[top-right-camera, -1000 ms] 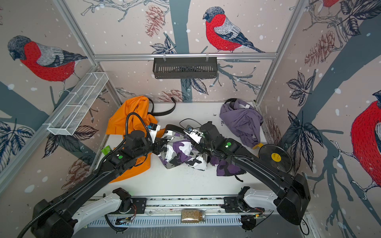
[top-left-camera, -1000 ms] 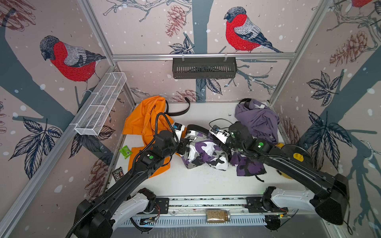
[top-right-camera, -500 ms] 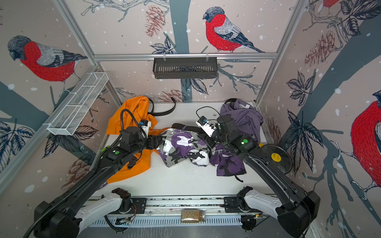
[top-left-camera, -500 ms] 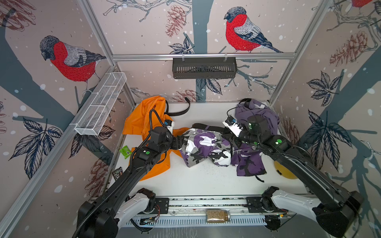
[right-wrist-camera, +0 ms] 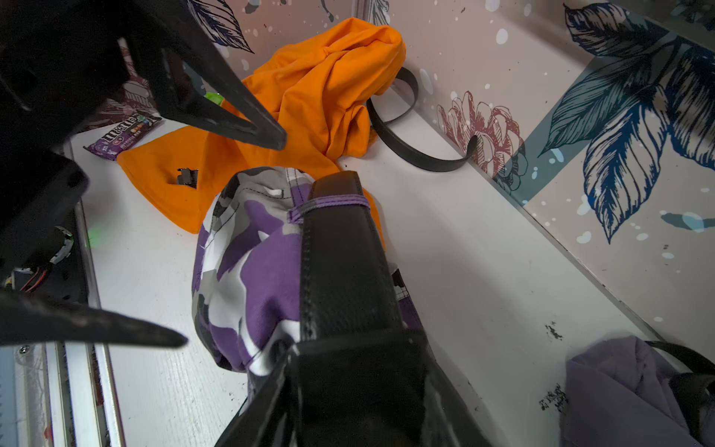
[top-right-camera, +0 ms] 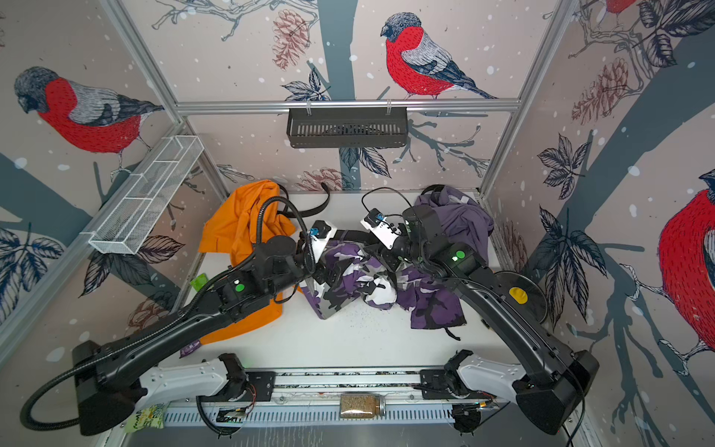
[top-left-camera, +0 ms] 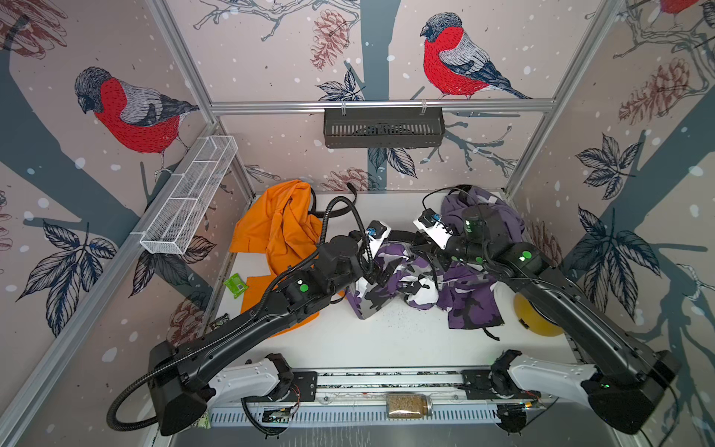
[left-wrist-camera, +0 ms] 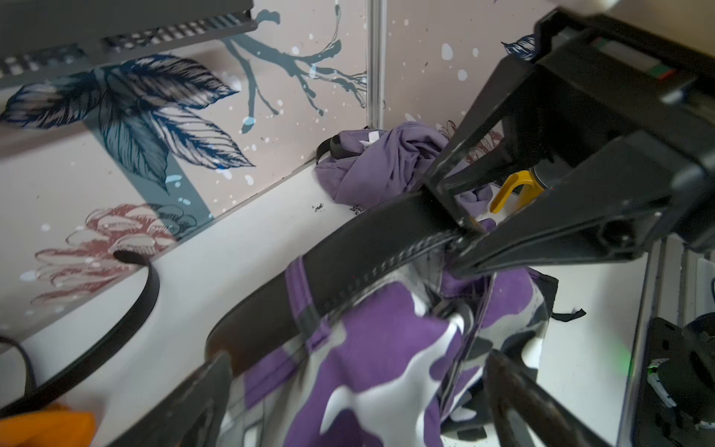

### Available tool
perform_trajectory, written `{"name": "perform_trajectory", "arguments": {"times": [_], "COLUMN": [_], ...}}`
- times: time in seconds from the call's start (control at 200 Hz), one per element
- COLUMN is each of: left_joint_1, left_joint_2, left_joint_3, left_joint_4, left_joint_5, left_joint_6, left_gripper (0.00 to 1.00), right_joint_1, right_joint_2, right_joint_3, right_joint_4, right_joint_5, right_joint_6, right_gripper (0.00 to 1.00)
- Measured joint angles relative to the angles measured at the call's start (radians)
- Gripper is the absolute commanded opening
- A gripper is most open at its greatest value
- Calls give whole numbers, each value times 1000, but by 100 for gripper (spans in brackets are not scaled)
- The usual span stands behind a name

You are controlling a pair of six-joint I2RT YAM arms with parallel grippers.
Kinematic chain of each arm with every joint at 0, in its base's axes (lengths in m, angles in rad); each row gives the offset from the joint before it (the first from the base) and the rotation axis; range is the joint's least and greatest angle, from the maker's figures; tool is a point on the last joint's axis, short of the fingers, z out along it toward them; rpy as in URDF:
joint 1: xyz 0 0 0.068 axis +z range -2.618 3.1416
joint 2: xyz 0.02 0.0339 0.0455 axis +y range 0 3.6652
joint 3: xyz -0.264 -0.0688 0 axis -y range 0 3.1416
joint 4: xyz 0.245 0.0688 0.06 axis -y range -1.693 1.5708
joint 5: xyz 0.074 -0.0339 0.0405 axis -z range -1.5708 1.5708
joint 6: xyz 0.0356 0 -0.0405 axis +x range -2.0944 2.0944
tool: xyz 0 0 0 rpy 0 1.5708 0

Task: Remove the belt from the trousers
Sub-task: Adjust the trousers at the center of the board.

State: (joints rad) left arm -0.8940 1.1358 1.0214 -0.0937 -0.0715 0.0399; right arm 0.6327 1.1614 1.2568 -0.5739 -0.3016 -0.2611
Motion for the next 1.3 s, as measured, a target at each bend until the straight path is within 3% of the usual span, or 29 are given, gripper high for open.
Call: {"name": "perform_trajectory", "arguments": {"times": [0.195, 0.405, 0.51, 0.655, 0.89, 1.116, 1.301], "left_joint_1": [-7, 8, 14, -8, -32, -37, -38], "left_joint_2": [67, 163, 151, 18, -180, -143, -106], "left_joint_3": [-13, -94, -145, -213, -283, -275, -271], "left_joint_4": [144, 168, 136, 119, 266, 337, 397], "left_joint_5": [-129, -320, -348, -366, -271, -138, -131], "left_joint_6": [66, 3, -73, -91, 60, 205, 253], "left_gripper": [92, 84, 85, 96, 94, 85, 77], "right_joint_1": [34, 39, 40, 47, 66, 87, 108], "right_joint_2": [-1, -24, -25, -4, 22, 31, 35], "right_joint_3": [0, 2, 6, 7, 6, 17, 22], "right_joint_4": [-3, -16, -22, -22, -8, -9, -8], "right_joint_5": [-3, 11, 8, -14, -35, -38, -41], "right_joint_6": [4, 7, 8, 19, 28, 31, 34], "right_gripper": [2, 2, 2, 2, 2, 2, 2]}}
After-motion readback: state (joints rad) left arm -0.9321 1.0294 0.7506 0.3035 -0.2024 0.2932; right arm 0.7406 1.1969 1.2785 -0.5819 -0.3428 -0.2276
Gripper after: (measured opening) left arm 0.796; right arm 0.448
